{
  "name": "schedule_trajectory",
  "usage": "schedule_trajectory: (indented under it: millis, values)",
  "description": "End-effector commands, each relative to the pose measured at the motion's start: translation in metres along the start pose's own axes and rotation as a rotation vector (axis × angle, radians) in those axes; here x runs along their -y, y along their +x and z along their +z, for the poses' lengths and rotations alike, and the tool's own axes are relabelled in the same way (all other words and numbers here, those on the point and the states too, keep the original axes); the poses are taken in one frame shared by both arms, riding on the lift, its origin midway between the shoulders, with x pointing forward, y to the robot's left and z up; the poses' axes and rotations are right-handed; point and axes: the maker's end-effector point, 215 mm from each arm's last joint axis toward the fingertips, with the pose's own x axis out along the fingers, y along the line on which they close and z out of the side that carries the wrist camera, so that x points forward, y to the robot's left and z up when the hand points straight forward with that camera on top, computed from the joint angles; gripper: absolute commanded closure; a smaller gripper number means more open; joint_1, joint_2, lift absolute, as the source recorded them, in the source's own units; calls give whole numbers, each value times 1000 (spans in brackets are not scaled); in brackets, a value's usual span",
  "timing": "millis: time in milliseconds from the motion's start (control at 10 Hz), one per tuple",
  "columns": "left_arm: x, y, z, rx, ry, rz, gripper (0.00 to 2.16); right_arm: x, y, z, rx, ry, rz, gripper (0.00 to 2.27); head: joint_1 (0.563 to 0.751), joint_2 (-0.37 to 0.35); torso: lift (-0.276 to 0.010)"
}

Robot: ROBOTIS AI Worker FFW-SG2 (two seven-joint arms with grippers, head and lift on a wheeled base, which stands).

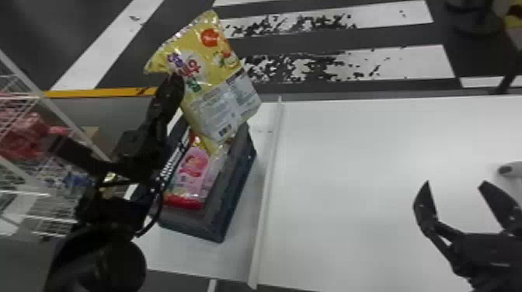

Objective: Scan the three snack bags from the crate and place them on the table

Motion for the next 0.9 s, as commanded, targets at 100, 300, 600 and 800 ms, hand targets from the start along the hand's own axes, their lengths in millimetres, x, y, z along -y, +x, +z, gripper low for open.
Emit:
schedule_trajectory:
  millis: [100,300,600,800]
  values:
    - [68,17,-60,-113,-175,-144,2142,2,0,2,4,1,-3,76,695,122,-62]
    - [118,25,-115,-212,-283,-237,2142,3,0,6,11,2,-5,76,695,46,-62]
    - [157,24,-193,-344,-440,-308,2142,11,-4,9,20,-1,-30,76,695,-80,-62]
    - [171,26,-230,-401,-514,-336,2142,12,-5,12,29,1,-36,76,695,-125,-62]
